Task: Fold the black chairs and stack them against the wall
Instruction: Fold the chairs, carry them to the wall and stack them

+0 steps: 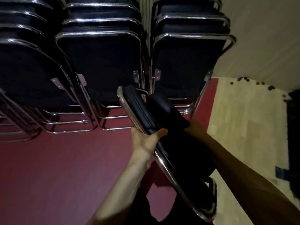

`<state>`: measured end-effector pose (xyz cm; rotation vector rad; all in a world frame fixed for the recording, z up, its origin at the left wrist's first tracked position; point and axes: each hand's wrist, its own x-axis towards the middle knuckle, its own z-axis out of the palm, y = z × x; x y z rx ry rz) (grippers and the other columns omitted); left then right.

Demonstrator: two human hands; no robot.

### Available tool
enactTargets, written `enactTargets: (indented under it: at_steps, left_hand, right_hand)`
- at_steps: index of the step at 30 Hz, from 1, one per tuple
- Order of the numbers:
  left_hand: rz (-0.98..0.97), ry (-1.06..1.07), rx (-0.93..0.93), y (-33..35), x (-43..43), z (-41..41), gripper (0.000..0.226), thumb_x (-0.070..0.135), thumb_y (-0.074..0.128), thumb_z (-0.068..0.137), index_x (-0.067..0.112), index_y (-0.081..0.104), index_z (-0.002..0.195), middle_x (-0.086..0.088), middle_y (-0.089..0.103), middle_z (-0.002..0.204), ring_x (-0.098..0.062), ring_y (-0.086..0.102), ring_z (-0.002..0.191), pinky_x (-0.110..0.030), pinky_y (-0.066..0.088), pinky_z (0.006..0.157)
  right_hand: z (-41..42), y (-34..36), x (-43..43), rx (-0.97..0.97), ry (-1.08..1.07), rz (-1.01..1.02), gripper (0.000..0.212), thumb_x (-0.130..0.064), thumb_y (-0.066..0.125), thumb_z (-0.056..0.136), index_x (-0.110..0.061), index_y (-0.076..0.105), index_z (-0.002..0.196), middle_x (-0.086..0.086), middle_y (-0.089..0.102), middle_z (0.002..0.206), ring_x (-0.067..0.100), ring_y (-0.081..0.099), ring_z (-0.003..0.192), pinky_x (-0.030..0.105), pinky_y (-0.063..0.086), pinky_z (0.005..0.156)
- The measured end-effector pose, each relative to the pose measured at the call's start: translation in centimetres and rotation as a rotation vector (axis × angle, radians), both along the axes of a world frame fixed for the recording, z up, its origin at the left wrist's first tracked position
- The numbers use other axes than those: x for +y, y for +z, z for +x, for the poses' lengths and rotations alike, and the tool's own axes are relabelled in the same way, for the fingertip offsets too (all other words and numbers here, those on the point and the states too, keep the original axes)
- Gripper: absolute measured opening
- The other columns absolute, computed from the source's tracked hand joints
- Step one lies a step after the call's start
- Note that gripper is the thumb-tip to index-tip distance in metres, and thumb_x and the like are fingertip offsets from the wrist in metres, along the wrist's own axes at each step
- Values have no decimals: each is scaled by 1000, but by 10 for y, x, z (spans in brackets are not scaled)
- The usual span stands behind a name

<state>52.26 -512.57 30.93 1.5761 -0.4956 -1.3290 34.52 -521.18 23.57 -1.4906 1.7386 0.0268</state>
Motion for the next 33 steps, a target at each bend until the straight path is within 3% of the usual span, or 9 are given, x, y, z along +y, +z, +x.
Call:
enactTargets:
  at_steps: [3,6,8,12,15,20,24,28,33]
  left_hand:
    - [-33,119,7,-11,-36,-39,40,-6,80,68,-7,62,105,-21,72,92,-29,72,82,-33,60,70]
    - [30,297,5,-23,-74,-79,66,9,87,59,-8,56,114,-21,71,98,-28,73,84,-33,60,69]
    - [77,425,9,-30,-97,-103,69,9,87,57,-10,55,115,-23,71,97,-29,73,81,-30,58,63]
    - [140,612,38,-36,-135,-143,48,3,82,68,-9,61,109,-21,72,91,-26,71,71,-25,53,53]
    - [156,696,68,-34,-159,-171,23,1,79,71,-5,69,92,-15,70,78,-23,68,65,-22,49,49]
    - [168,834,114,-49,-197,-217,66,18,86,61,-12,58,113,-18,66,87,-22,63,64,-18,43,44]
    - [184,866,121,-58,-220,-258,77,26,88,56,-8,55,117,-20,70,101,-27,72,87,-26,56,61]
    - [201,853,117,-60,-241,-290,80,35,88,55,4,49,117,-14,70,103,-27,70,95,-45,59,80]
    - [189,884,99,-53,-261,-310,67,28,87,65,15,40,110,-11,65,109,-22,68,98,-45,57,86]
  right_hand:
    - [-28,-19,-66,42,118,-5,31,-13,59,86,-3,64,115,20,65,112,32,62,104,30,43,77]
    - [-47,-38,-128,30,272,25,35,-11,69,79,-4,65,113,18,67,110,27,64,96,27,43,72]
    - [-52,-45,-164,52,382,52,43,-12,75,75,-5,64,116,15,67,111,26,64,95,25,44,71]
    - [-59,-49,-219,70,565,76,47,-9,74,75,-4,62,119,16,66,112,31,63,101,34,52,84]
    - [-67,-48,-253,86,650,66,44,-9,75,71,-7,64,114,13,68,107,27,65,95,33,54,79]
    - [-86,-53,-298,132,804,89,42,-14,78,72,-13,67,113,8,66,111,25,62,101,26,48,75]
    - [-109,-66,-325,129,823,107,47,-13,77,75,-15,63,120,7,65,116,23,61,105,25,46,77]
    - [-127,-70,-349,158,865,96,59,-18,79,75,-13,57,129,8,60,126,24,58,112,26,47,83]
    - [-139,-59,-368,178,911,149,78,-24,74,81,-11,34,146,12,45,143,28,48,126,28,41,94]
